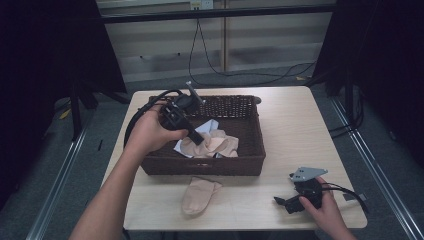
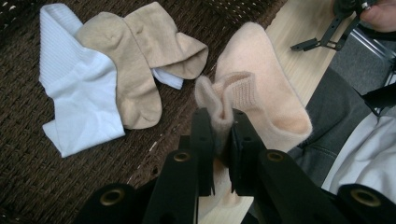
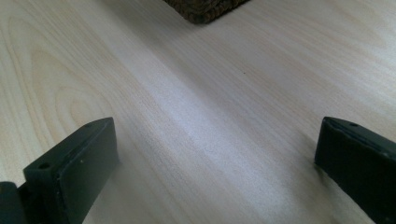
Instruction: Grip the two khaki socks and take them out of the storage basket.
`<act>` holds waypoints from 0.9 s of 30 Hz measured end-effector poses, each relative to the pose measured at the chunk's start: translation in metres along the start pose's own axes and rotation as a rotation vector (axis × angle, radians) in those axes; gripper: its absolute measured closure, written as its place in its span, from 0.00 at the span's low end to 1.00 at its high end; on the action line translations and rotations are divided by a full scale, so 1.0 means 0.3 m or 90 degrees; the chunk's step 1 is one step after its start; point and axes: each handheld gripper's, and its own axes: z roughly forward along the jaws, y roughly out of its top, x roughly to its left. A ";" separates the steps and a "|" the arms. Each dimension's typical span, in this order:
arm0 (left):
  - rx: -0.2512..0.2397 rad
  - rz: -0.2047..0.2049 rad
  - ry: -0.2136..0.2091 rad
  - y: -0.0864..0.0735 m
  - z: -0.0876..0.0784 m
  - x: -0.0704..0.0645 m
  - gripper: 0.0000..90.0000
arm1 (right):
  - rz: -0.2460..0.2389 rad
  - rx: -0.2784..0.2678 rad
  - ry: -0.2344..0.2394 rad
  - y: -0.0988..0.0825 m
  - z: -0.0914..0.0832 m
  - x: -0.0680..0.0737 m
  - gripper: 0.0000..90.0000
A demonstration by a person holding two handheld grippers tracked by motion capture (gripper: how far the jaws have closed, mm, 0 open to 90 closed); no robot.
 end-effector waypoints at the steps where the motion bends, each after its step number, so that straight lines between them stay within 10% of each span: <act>1: -0.002 -0.002 0.001 -0.002 0.002 -0.004 0.91 | 0.000 0.000 0.000 0.000 0.000 0.000 0.00; 27: -0.006 0.030 -0.004 -0.083 0.156 -0.064 0.90 | 0.001 0.002 0.003 0.000 0.000 0.000 0.00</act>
